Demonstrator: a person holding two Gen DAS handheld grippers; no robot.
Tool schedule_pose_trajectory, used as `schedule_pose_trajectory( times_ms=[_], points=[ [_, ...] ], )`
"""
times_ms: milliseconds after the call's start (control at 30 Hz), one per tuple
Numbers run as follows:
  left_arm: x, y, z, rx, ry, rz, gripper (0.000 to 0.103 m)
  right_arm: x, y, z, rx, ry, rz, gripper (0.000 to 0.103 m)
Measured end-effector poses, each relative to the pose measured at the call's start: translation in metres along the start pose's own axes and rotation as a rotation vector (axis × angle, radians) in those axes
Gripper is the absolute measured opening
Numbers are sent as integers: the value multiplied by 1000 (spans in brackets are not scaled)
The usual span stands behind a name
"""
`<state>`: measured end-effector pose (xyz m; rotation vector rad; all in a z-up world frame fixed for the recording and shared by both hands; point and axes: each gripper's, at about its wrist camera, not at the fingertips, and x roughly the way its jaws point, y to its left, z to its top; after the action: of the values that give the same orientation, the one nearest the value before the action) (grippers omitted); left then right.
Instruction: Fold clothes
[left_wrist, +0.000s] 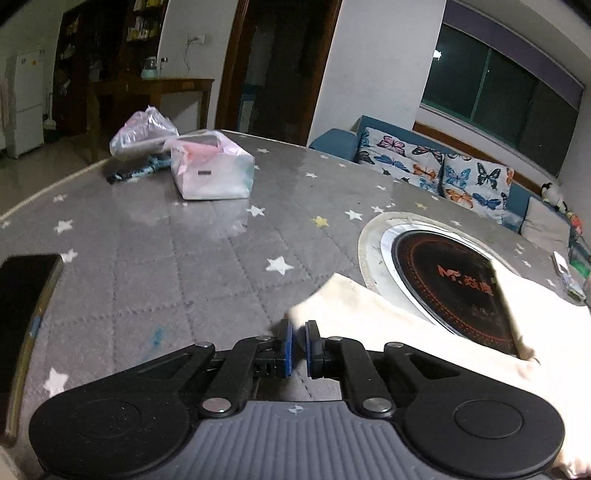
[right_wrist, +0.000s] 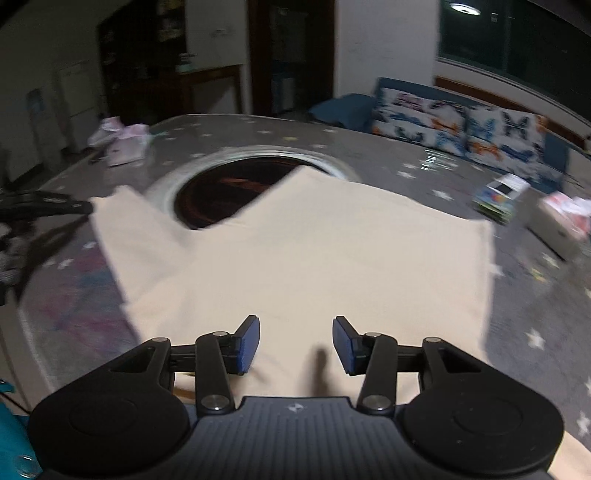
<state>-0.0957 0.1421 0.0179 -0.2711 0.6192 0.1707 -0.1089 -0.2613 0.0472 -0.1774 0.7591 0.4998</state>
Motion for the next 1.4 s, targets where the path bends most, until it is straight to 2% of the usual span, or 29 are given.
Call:
schedule_pose_trajectory(
  times_ms=[167, 233, 400, 533, 700, 800, 933, 1167, 1267, 1400],
  points=[
    [-6, -13, 4, 34, -4, -16, 9, 11, 35, 2, -98, 16, 86, 44],
    [-9, -28, 2, 70, 9, -78, 9, 15, 45, 1, -131, 31, 105, 43],
    [-19, -83, -12, 198, 69, -294, 9, 20, 62, -6, -179, 70, 128, 43],
    [-27, -127, -27, 296, 99, -462, 9, 7, 61, -4, -150, 40, 147, 43],
    [-20, -145, -46, 377, 150, -519, 9, -10, 46, -6, -103, -3, 110, 43],
    [-17, -152, -56, 417, 176, -540, 9, -25, 22, -13, -18, -27, 56, 43],
    [-19, -151, -57, 439, 170, -544, 10, -45, -16, -33, 133, -48, -59, 43],
    [-25, -164, -47, 496, 158, -556, 10, -89, -89, -86, 403, -74, -343, 43],
    [-28, -182, -45, 514, 148, -593, 10, -107, -116, -108, 495, -80, -488, 43],
    [-34, -216, -48, 569, 137, -667, 10, -126, -147, -138, 618, -86, -628, 43]
  ],
)
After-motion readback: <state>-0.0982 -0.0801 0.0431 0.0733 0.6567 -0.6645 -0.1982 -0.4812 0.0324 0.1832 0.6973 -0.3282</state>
